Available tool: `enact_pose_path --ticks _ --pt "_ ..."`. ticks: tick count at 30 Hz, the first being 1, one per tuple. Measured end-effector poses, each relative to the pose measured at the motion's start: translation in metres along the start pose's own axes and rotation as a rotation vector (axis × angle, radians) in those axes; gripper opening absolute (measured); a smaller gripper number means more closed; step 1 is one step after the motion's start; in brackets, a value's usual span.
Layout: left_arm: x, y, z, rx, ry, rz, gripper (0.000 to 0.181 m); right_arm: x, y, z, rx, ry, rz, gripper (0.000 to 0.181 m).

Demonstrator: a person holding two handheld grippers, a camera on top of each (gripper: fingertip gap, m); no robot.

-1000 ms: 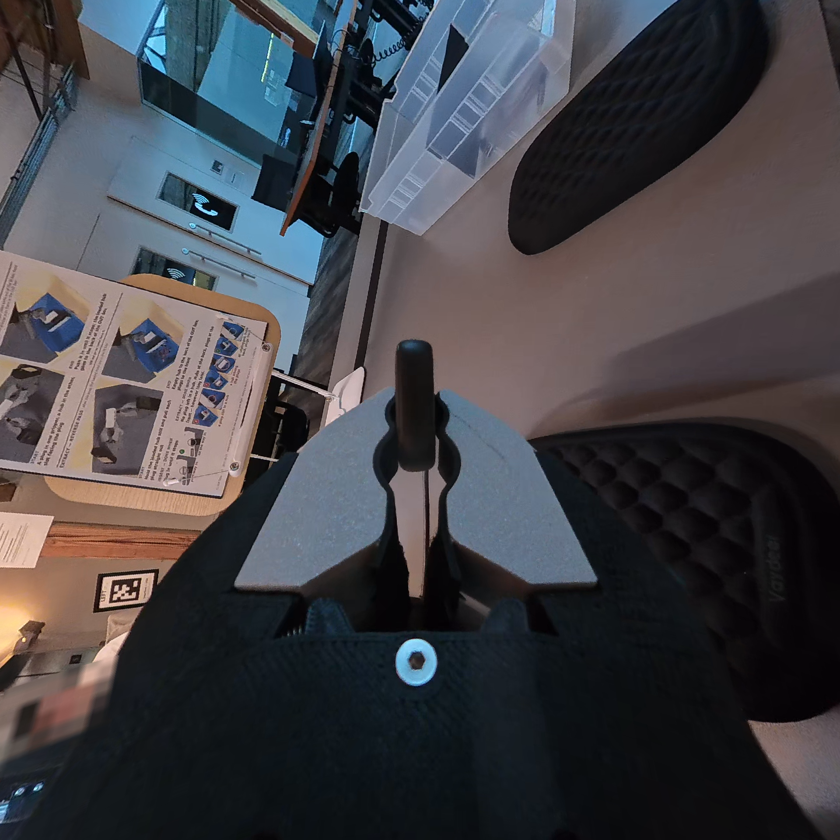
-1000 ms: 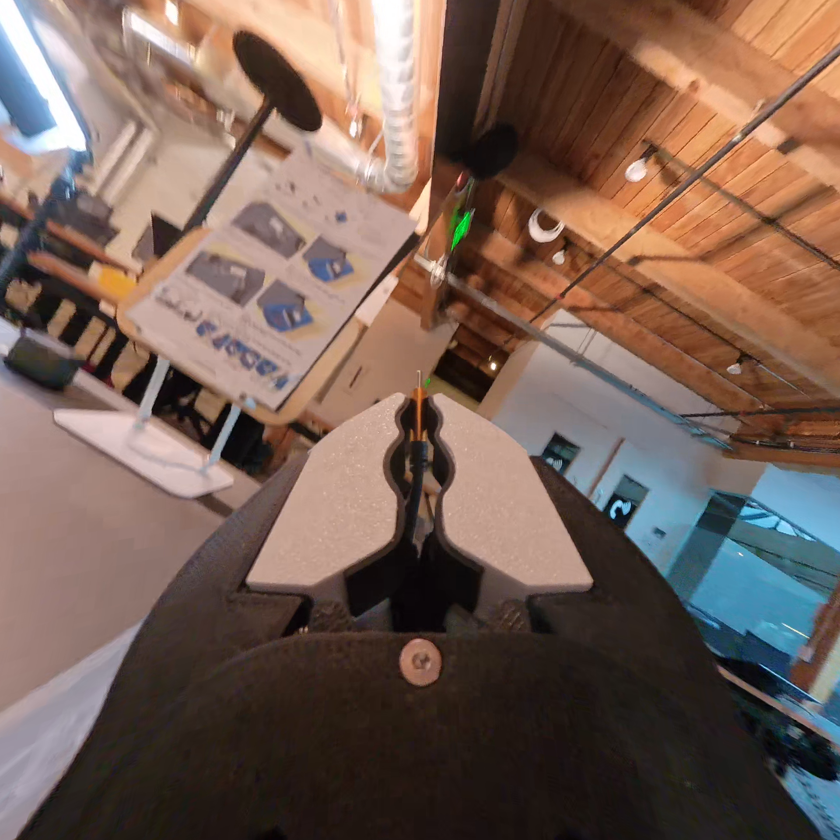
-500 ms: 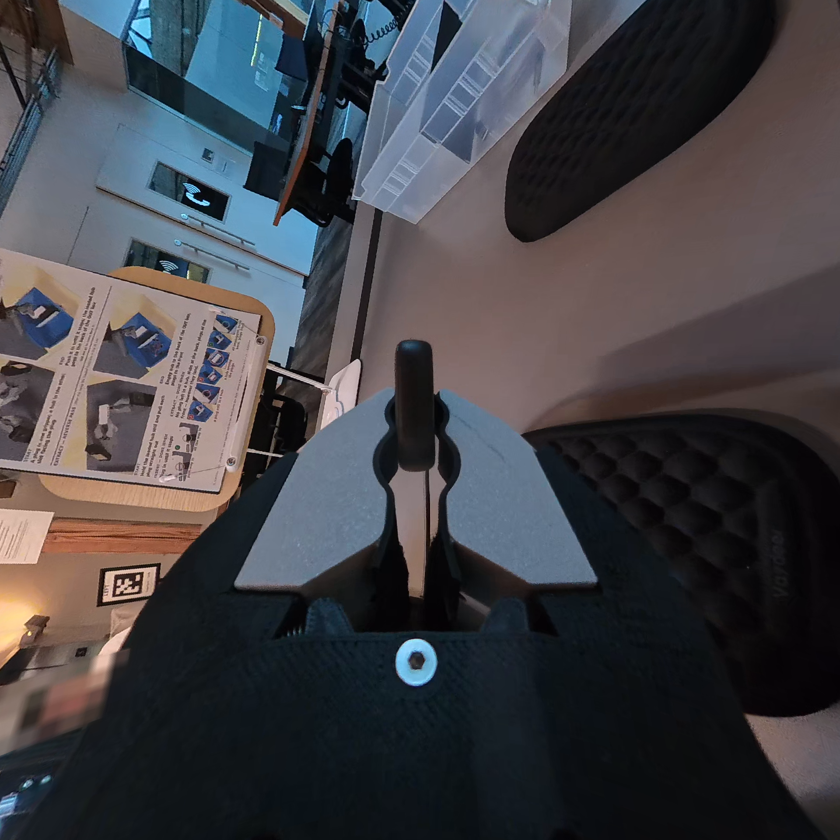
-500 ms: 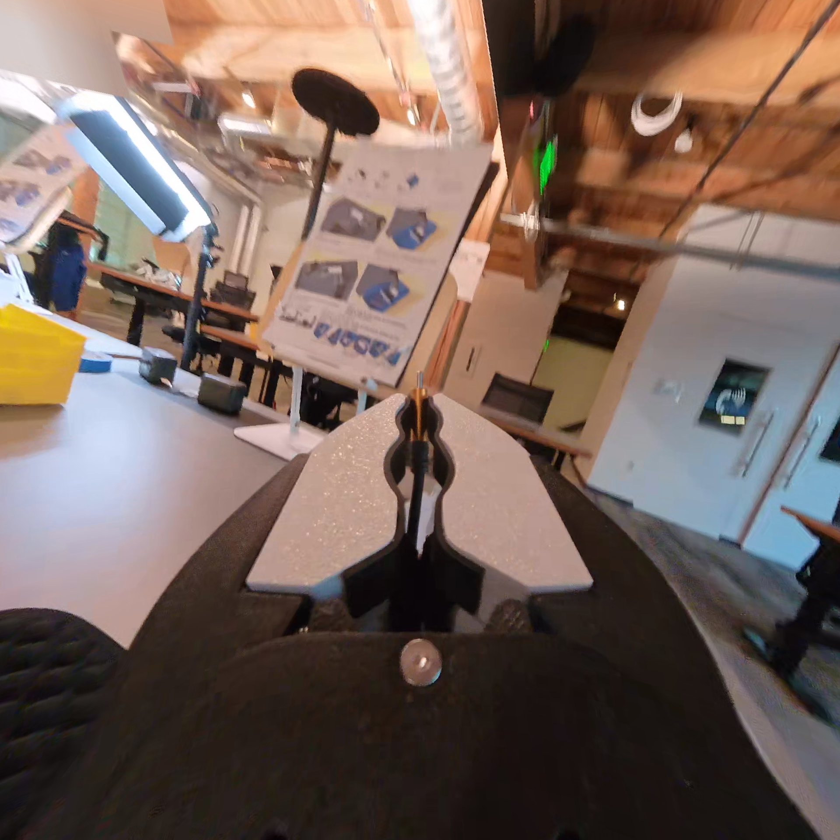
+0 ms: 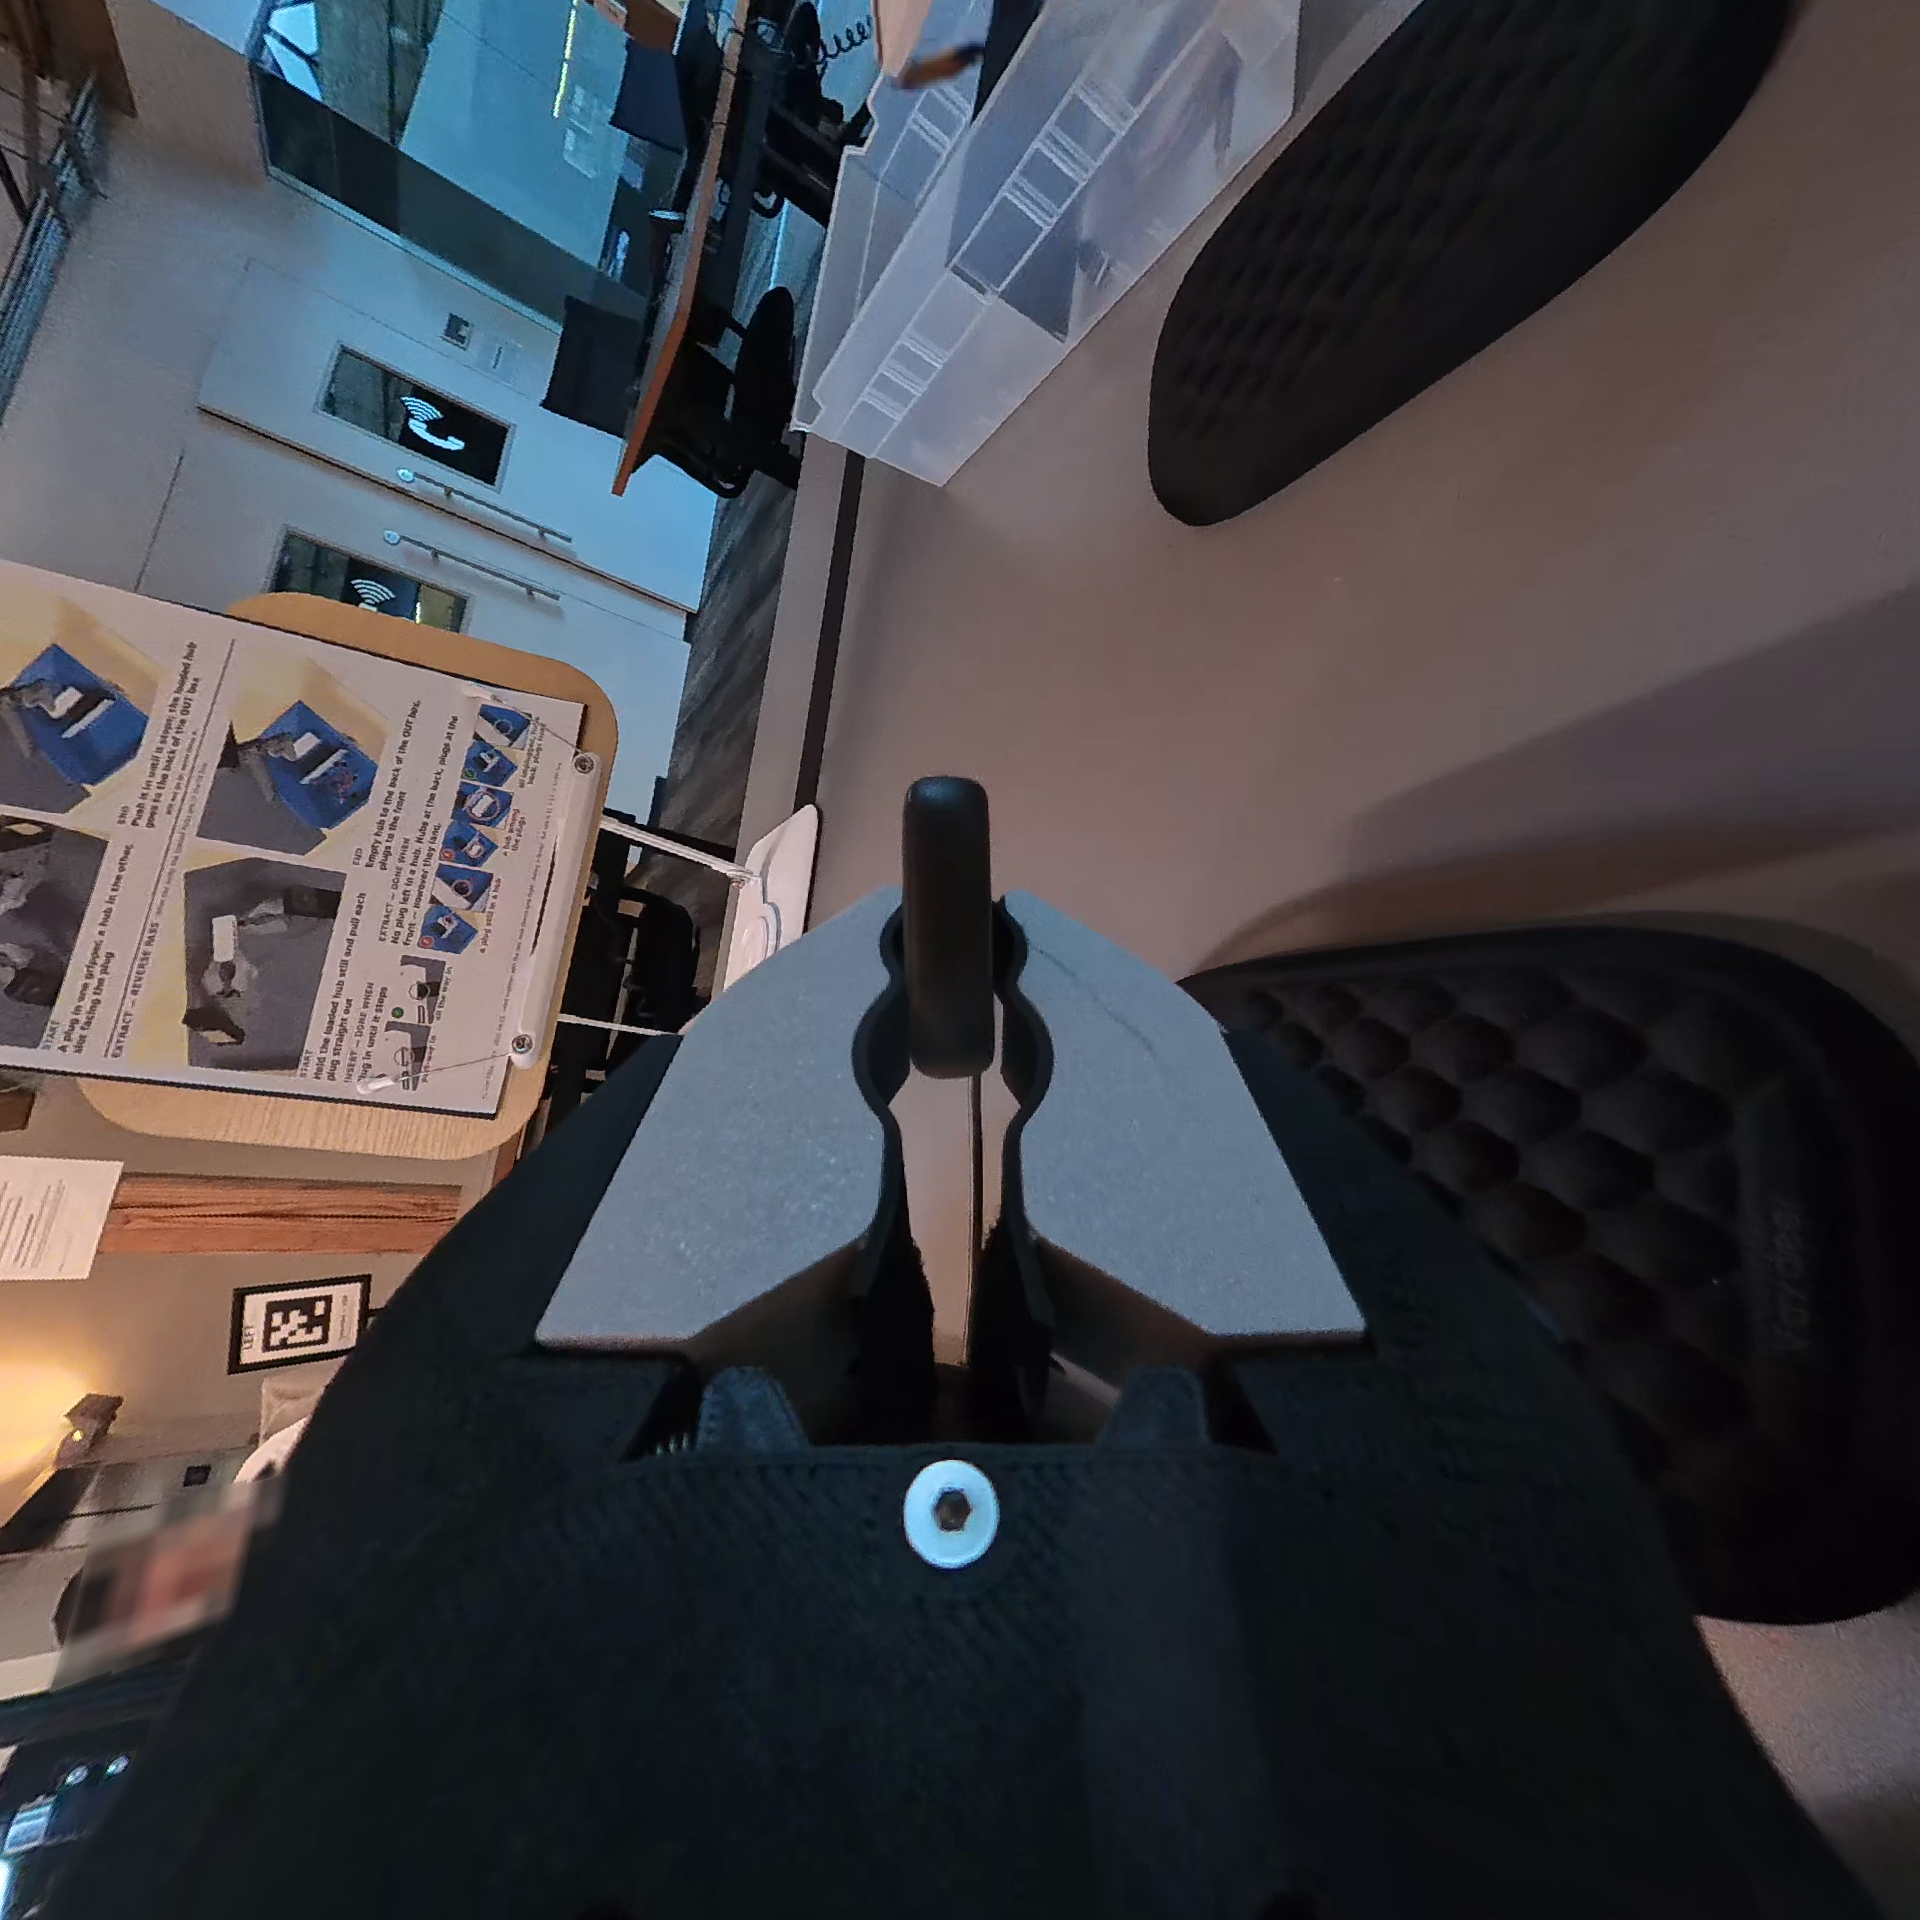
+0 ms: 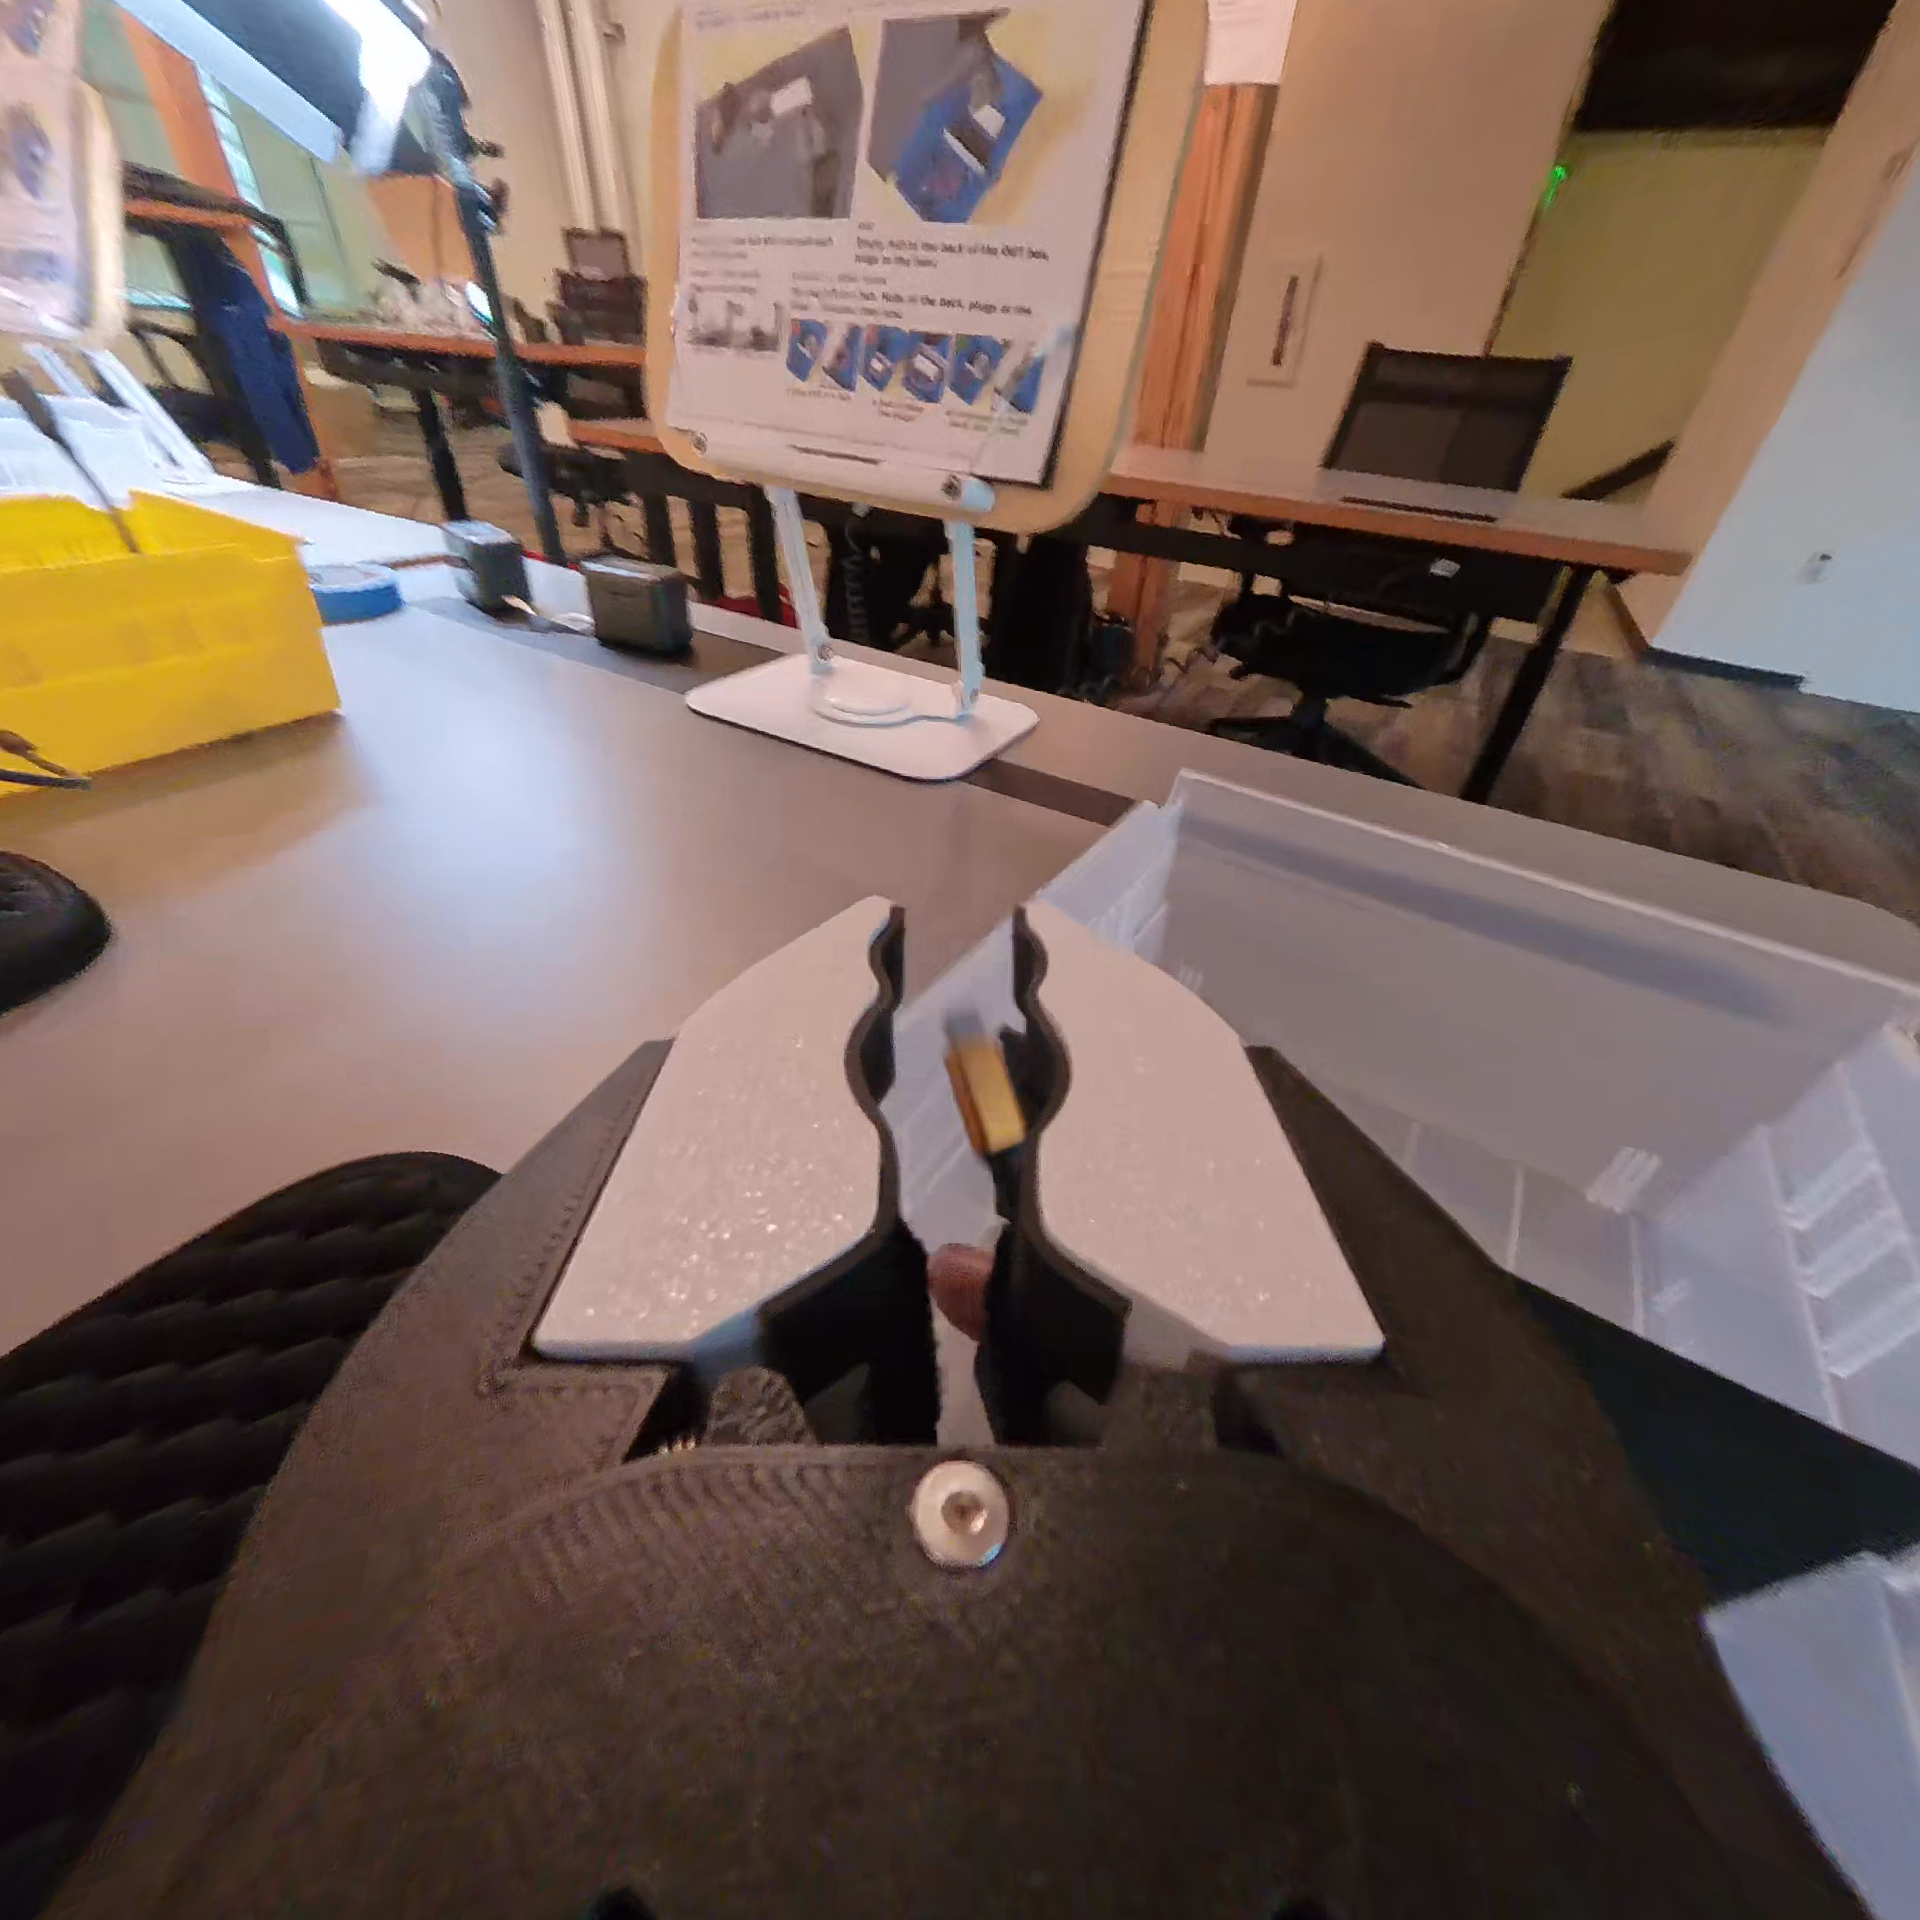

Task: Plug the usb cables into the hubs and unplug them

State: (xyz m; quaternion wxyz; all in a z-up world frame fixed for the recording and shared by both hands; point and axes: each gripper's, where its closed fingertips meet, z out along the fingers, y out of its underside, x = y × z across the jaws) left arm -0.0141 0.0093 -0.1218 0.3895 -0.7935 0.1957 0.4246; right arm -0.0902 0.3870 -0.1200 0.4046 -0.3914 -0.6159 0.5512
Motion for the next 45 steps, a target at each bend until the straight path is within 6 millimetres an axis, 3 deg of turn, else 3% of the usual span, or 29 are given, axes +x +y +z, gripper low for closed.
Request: enact_pose_path --ticks 4,7,9,11,13,15,18,24,27,31,38,42,45 --pt "-0.002 0.001 -0.002 -0.002 -0.006 -0.003 0.013 -0.004 -0.015 -0.006 0.077 -0.047 0.024 0.032" --pt "-0.001 0.002 -0.002 -0.004 -0.004 -0.003 0.013 0.010 -0.028 -0.024 0.096 0.054 -0.014 0.033" --pt "0.000 0.002 -0.001 -0.004 -0.001 -0.004 0.013 0.028 -0.026 -0.044 0.023 0.189 -0.035 0.032" --pt "0.000 0.002 0.000 -0.002 0.002 -0.005 0.013 0.054 -0.011 -0.070 -0.126 0.378 -0.050 0.029" --pt "0.001 0.002 0.001 0.002 0.005 -0.006 0.013 0.074 0.021 -0.099 -0.360 0.549 -0.023 0.028" --pt "0.003 0.001 0.002 0.005 0.009 -0.005 0.013 0.079 0.055 -0.119 -0.560 0.615 0.040 0.030" --pt "0.004 0.000 0.003 0.009 0.015 -0.004 0.013 0.075 0.087 -0.115 -0.668 0.583 0.138 0.034" --pt "-0.001 -0.001 -0.002 0.001 -0.001 0.002 0.013 0.100 0.108 -0.106 -0.822 0.649 0.105 0.031" --pt "-0.001 0.000 -0.002 0.001 -0.003 -0.003 0.013 0.109 0.111 -0.103 -0.856 0.657 0.020 0.013" --pt "0.000 0.002 -0.001 -0.010 0.004 -0.001 0.013 0.098 0.115 -0.108 -0.951 0.585 -0.016 0.006" --pt "0.001 0.003 0.000 -0.009 0.006 0.000 0.013 0.095 0.117 -0.130 -1.192 0.547 -0.017 0.008" --pt "0.001 0.002 -0.001 -0.006 0.002 0.001 0.013 0.085 0.129 -0.125 -1.295 0.429 -0.047 0.011" --pt "0.000 0.002 -0.001 -0.012 -0.001 0.006 0.013 0.086 0.123 -0.123 -1.252 0.468 -0.028 0.022"
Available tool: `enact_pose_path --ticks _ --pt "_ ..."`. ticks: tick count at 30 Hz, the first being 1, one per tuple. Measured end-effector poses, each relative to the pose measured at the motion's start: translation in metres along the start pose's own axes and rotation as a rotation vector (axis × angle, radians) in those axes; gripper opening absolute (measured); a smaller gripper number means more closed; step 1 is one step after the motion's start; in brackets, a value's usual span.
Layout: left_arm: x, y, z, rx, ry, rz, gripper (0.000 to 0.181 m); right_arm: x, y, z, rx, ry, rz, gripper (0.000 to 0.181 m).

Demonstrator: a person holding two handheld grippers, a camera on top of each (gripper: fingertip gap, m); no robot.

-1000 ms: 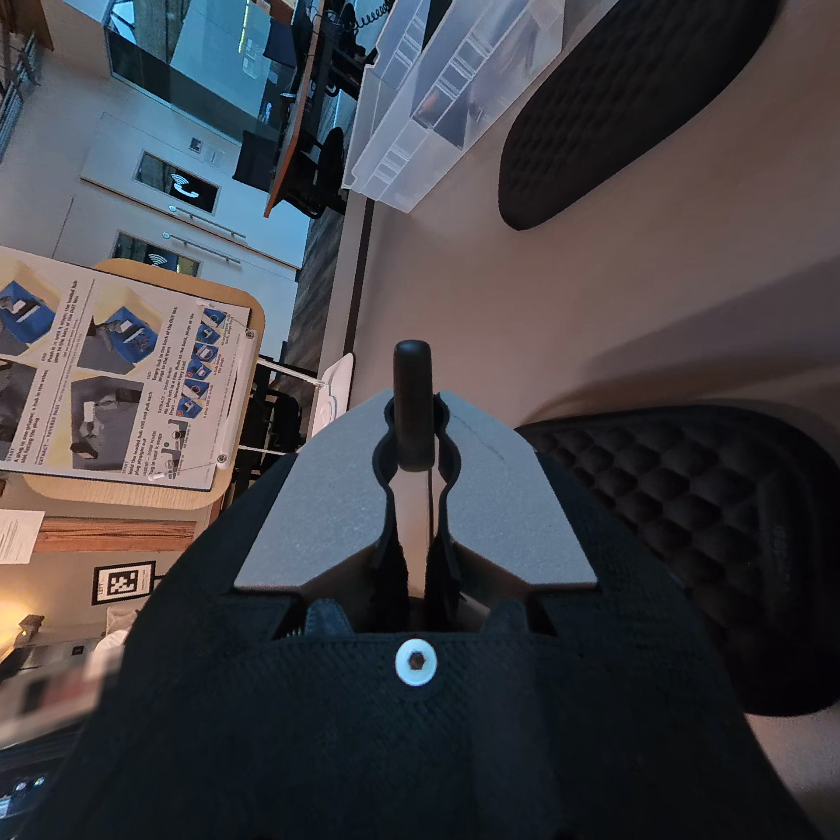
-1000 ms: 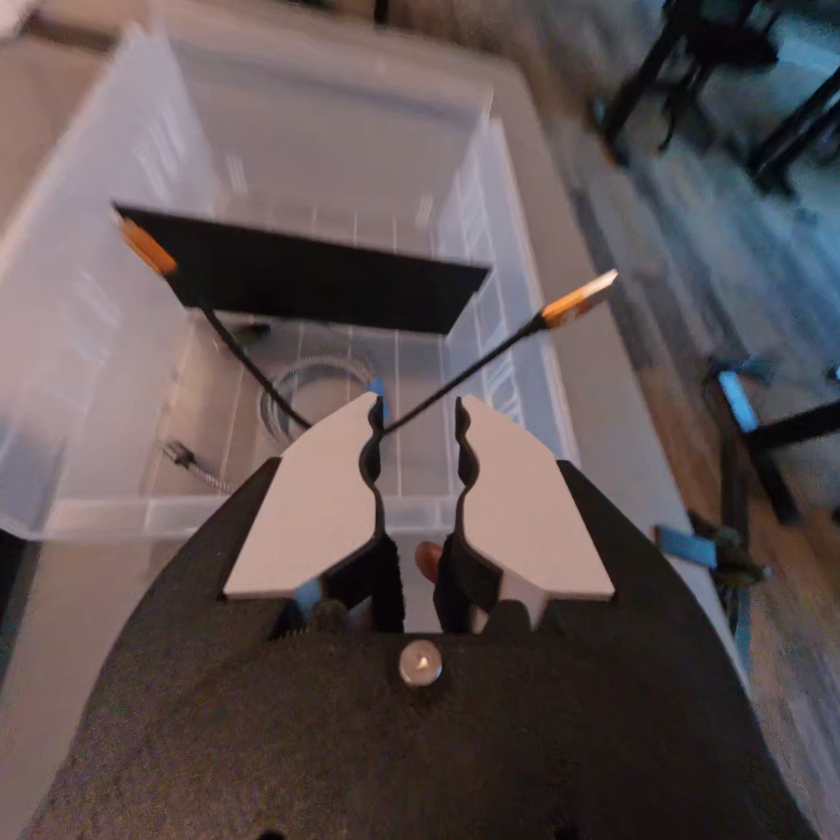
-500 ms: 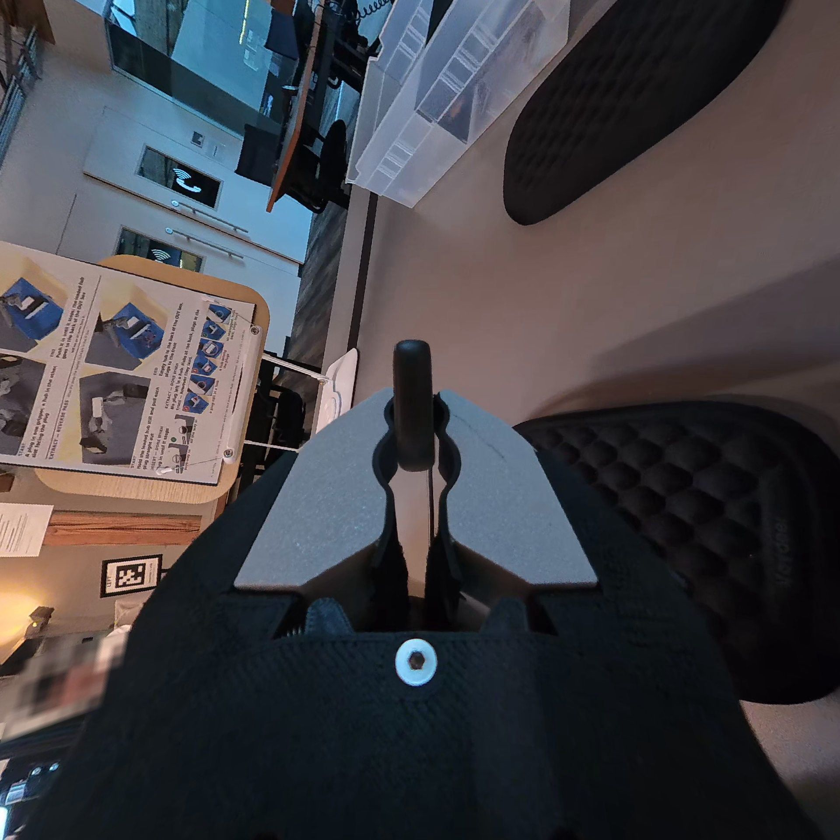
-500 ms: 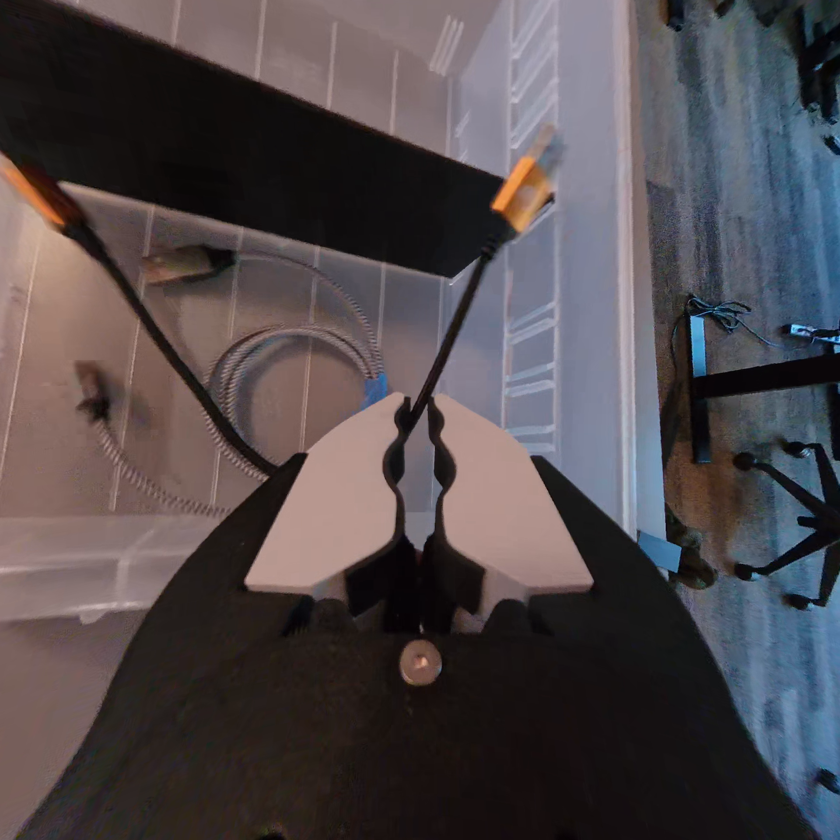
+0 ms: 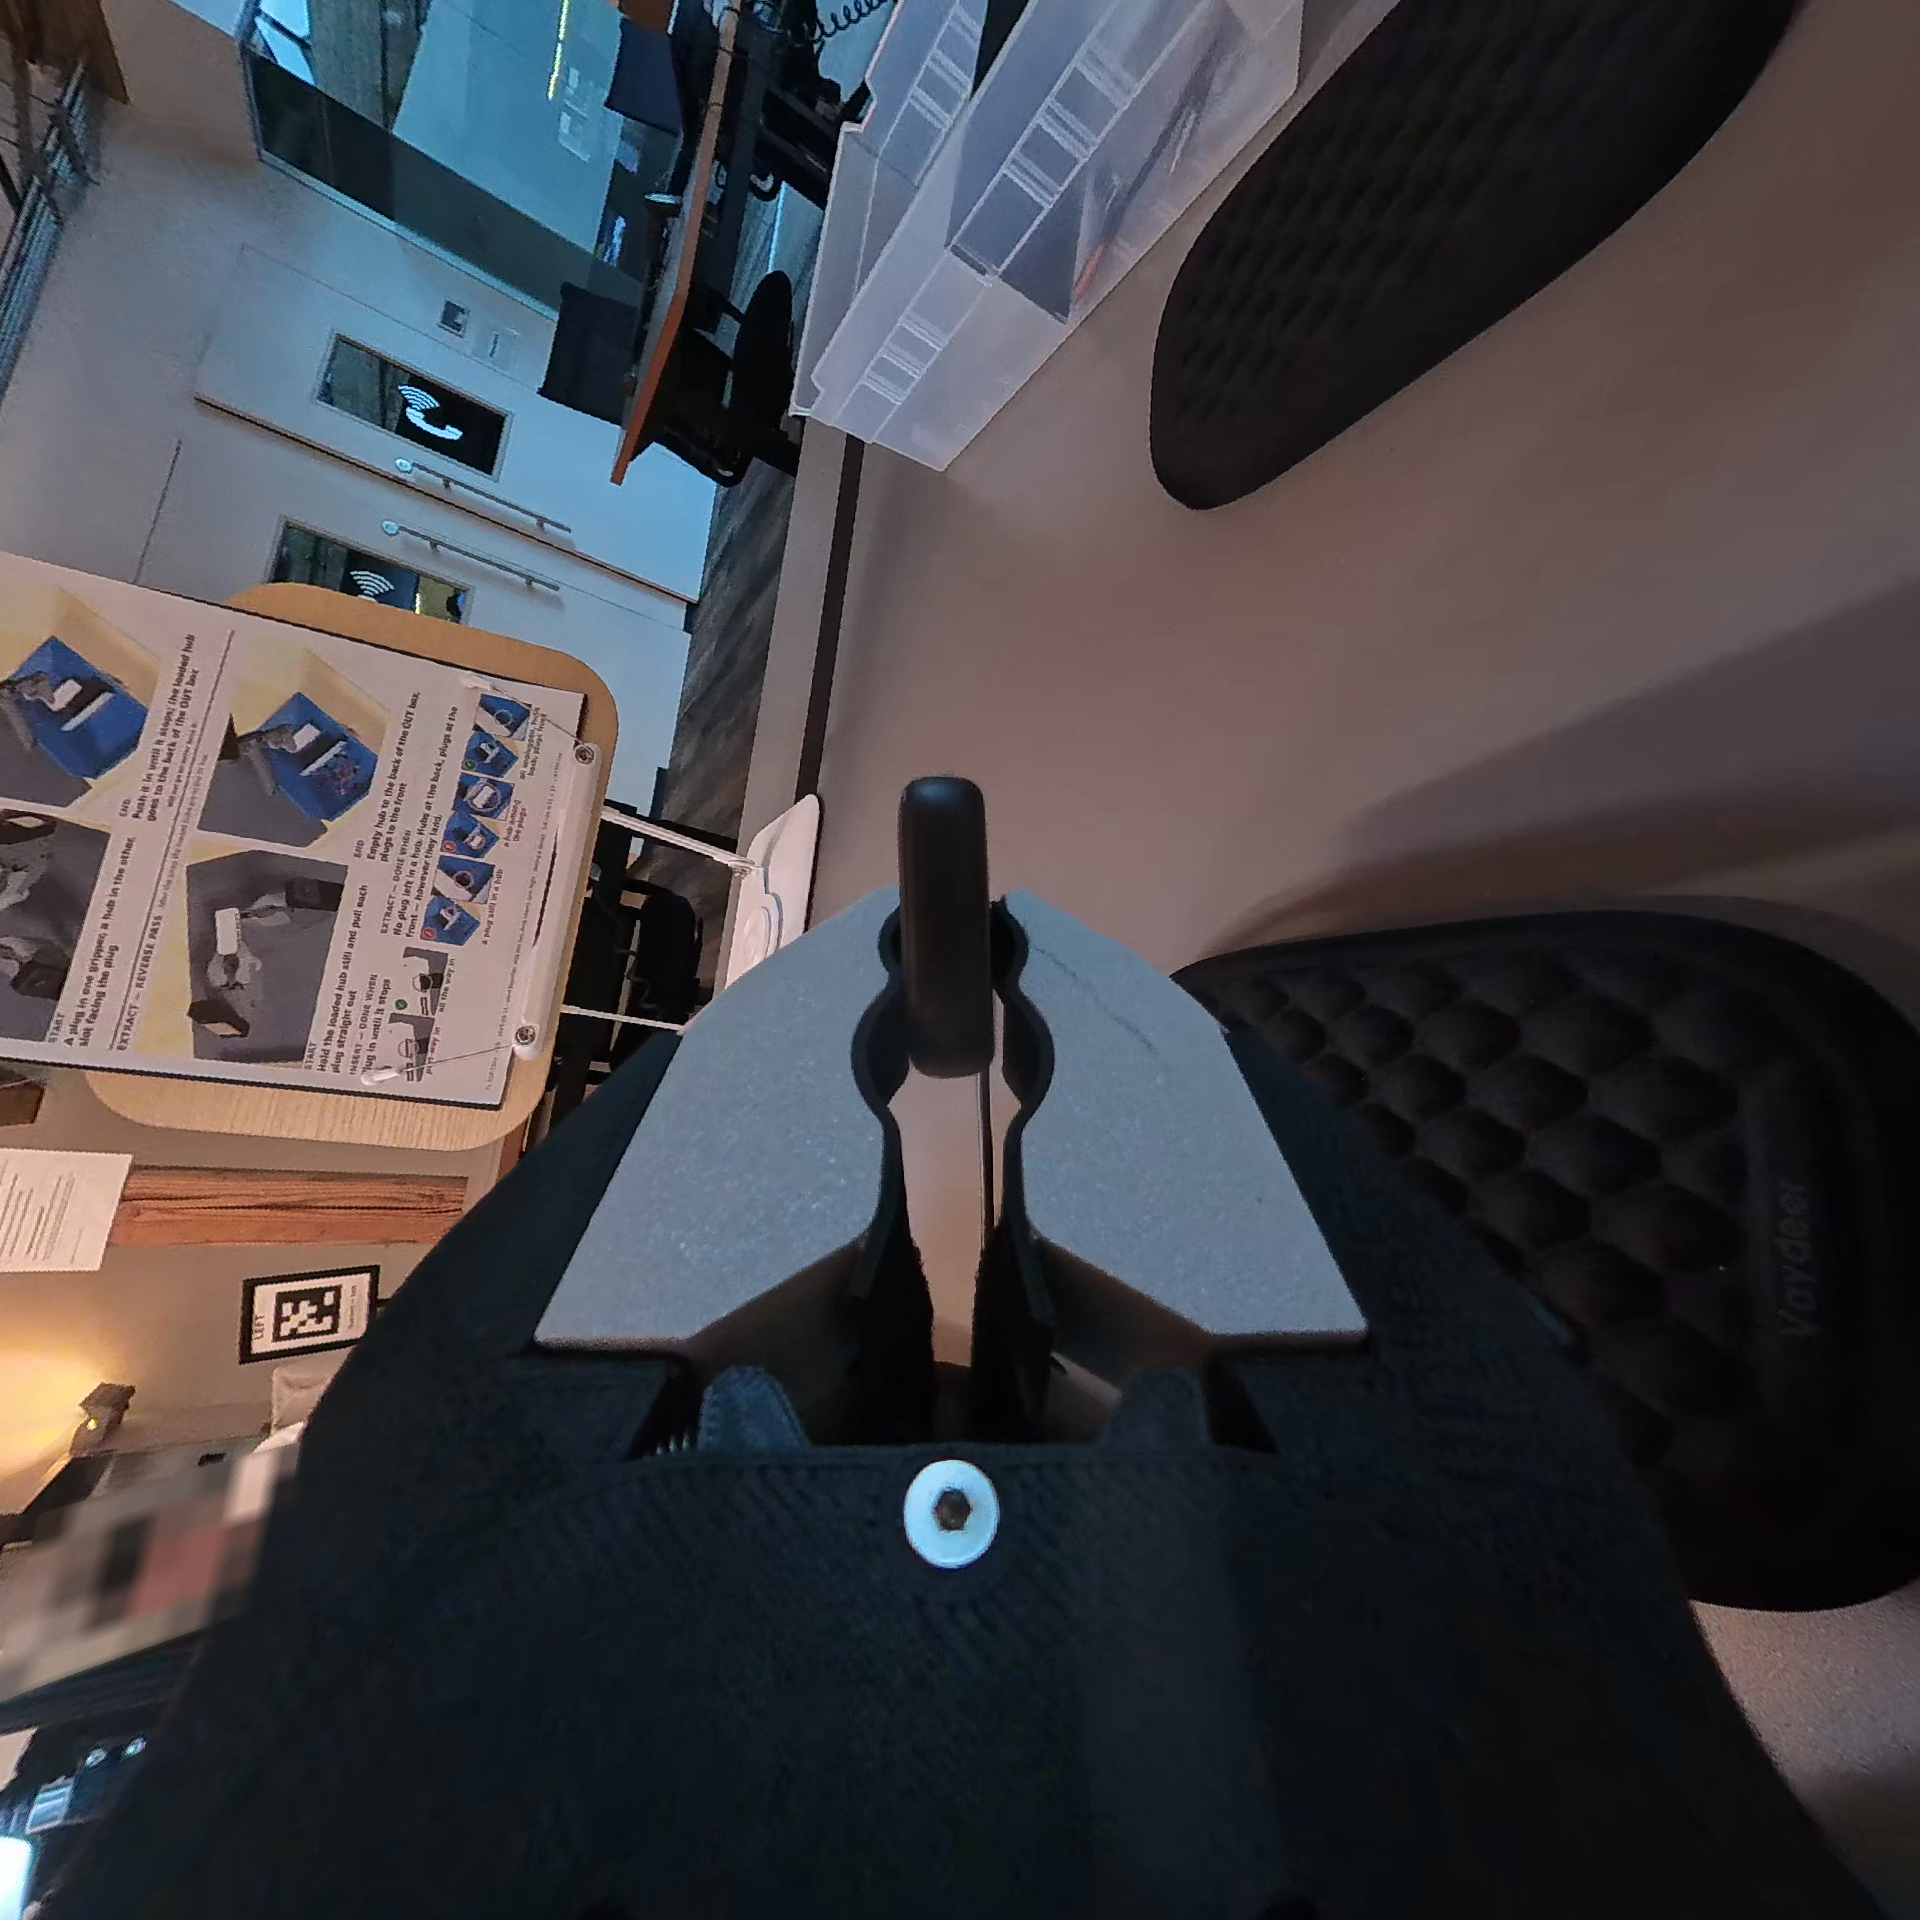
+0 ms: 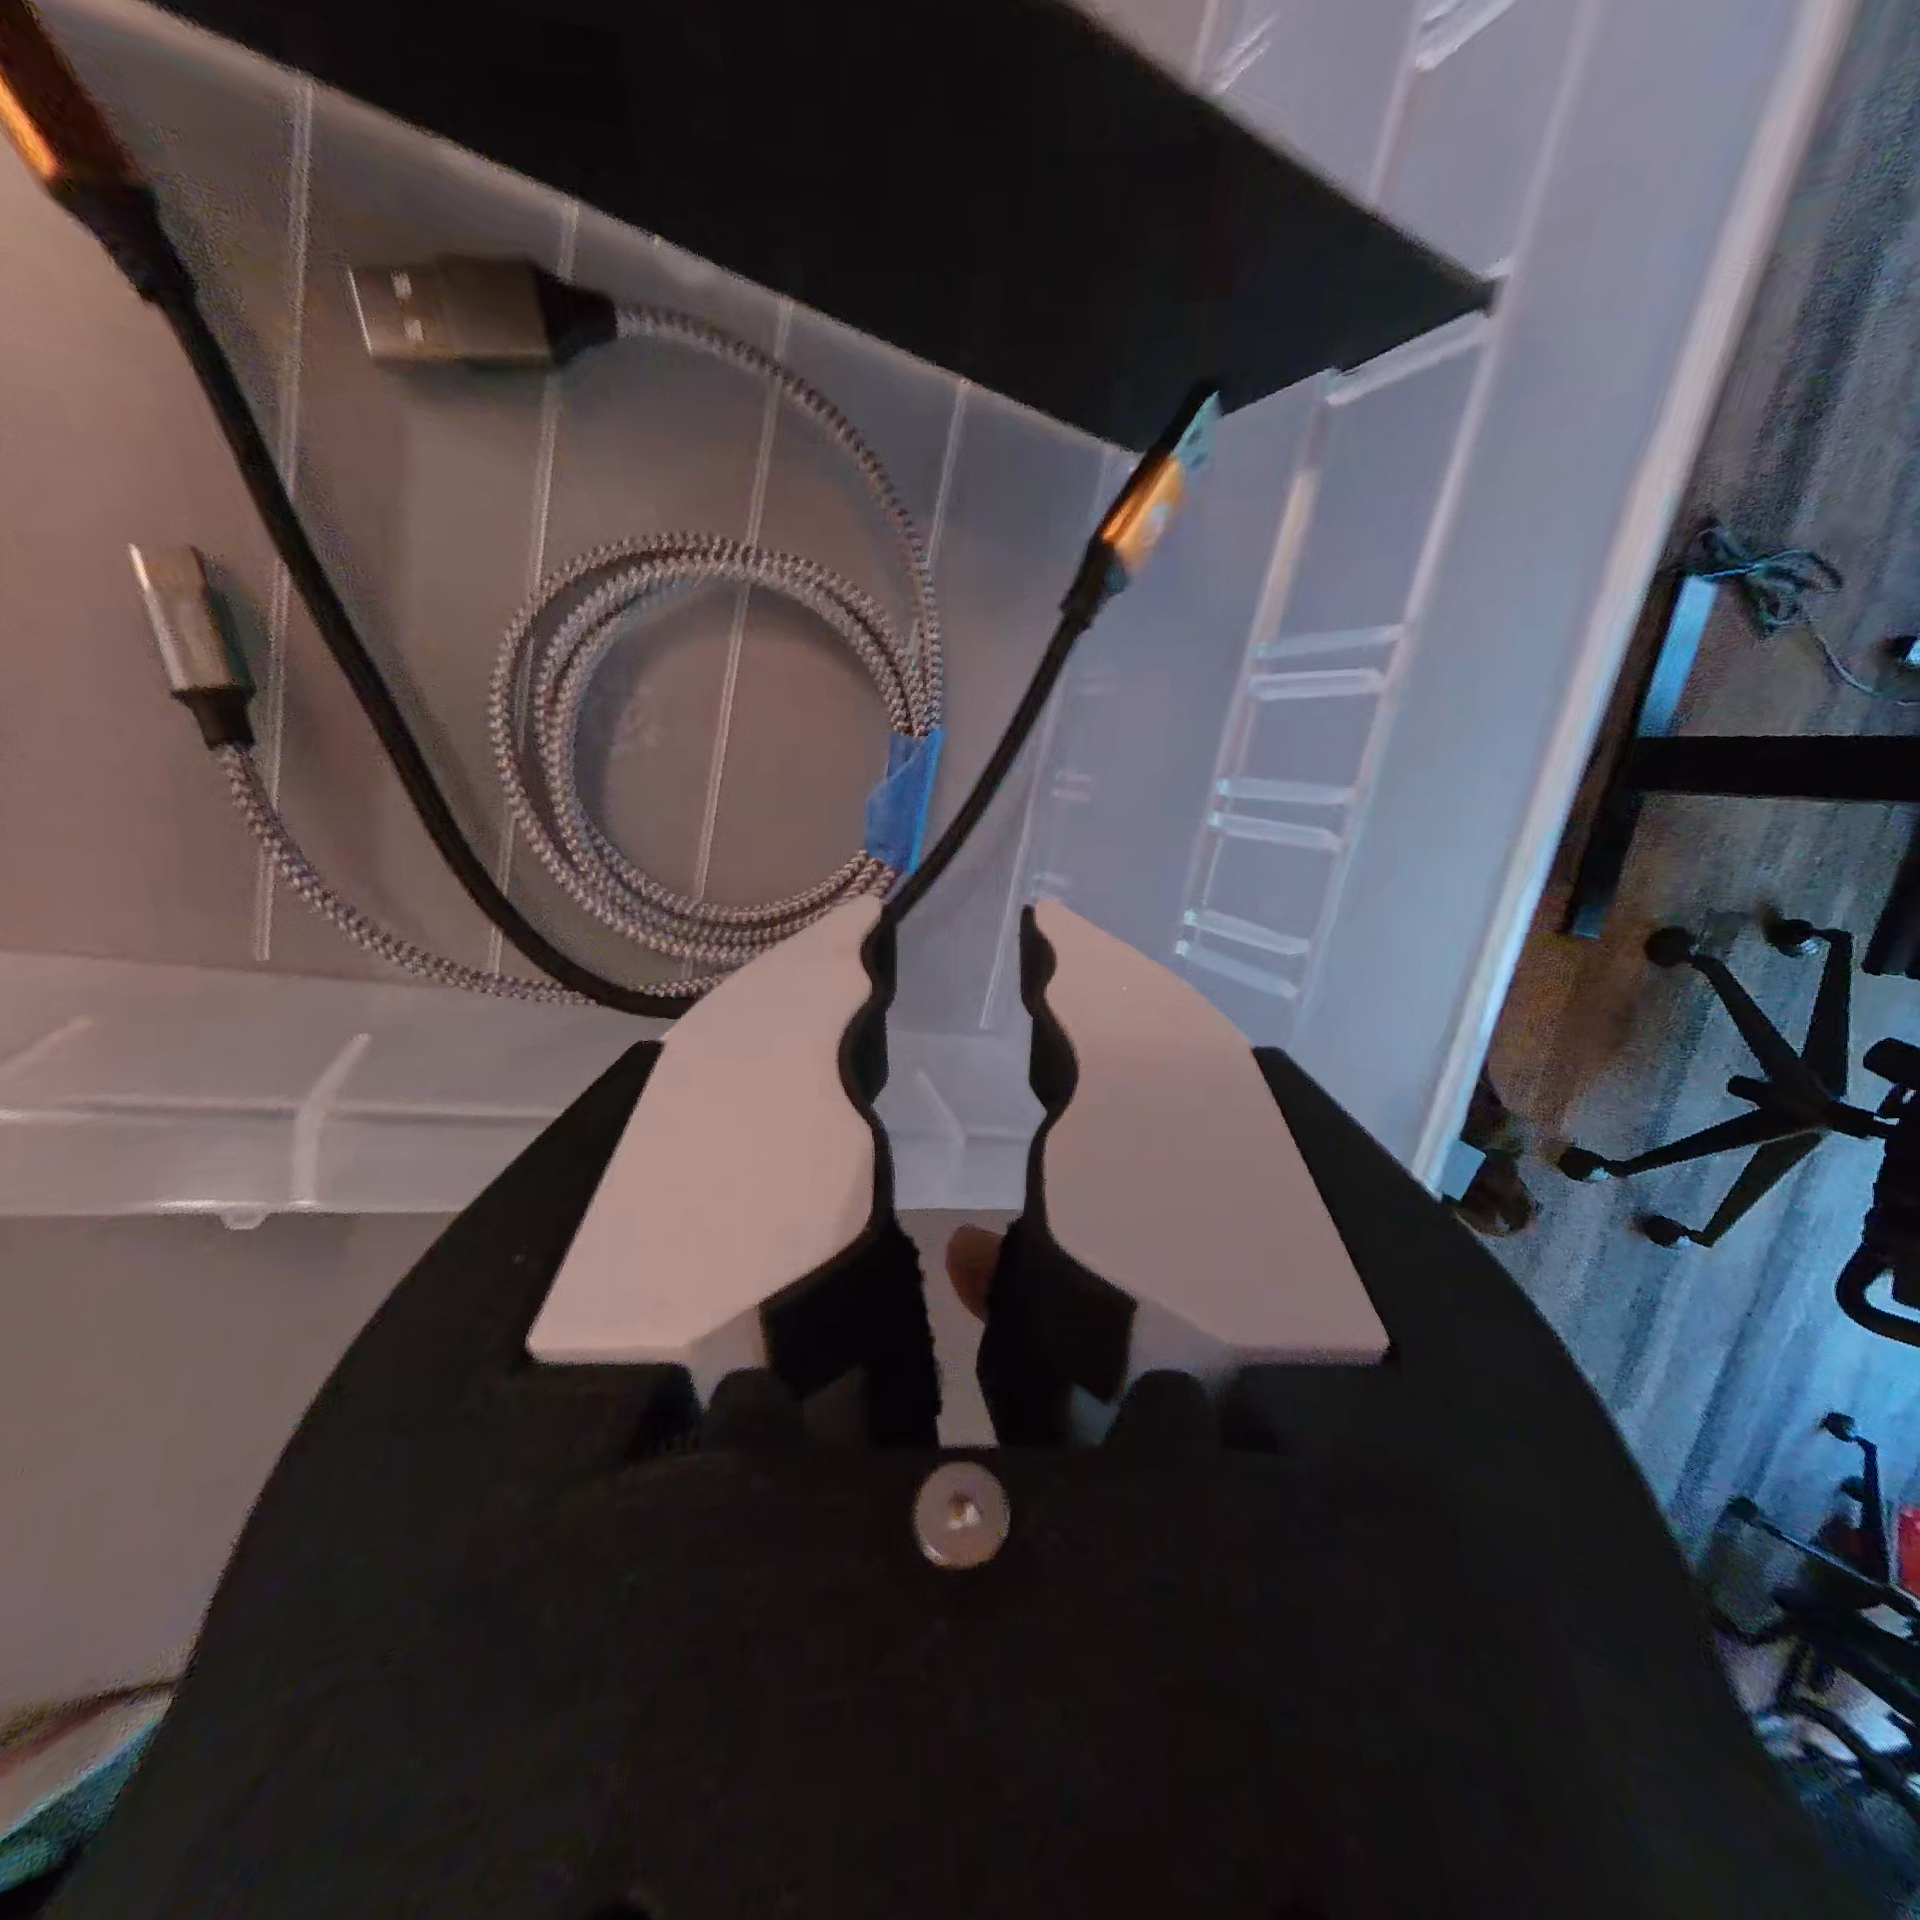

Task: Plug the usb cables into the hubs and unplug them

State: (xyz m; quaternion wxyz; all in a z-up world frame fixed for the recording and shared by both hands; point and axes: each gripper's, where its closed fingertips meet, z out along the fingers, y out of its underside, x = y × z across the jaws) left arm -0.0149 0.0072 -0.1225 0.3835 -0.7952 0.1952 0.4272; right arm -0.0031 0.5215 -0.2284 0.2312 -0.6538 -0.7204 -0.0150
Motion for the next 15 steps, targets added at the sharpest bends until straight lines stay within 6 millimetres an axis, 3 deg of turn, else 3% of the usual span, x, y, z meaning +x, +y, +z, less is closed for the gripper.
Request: enact_pose_path --ticks 4,7,11,15 --pt "-0.002 -0.001 0.000 0.014 -0.010 -0.008 0.013 0.006 -0.017 -0.021 0.154 0.086 0.021 0.027" --pt "-0.004 -0.001 0.002 0.028 -0.026 -0.011 0.013 -0.021 -0.054 -0.060 0.474 0.065 -0.134 0.038" --pt "-0.009 -0.008 0.002 0.067 -0.064 -0.007 0.013 -0.114 -0.097 -0.148 1.027 -0.117 -0.453 0.047" --pt "-0.010 -0.016 0.001 0.108 -0.082 0.006 0.013 -0.230 -0.097 -0.224 1.409 -0.351 -0.816 0.054"
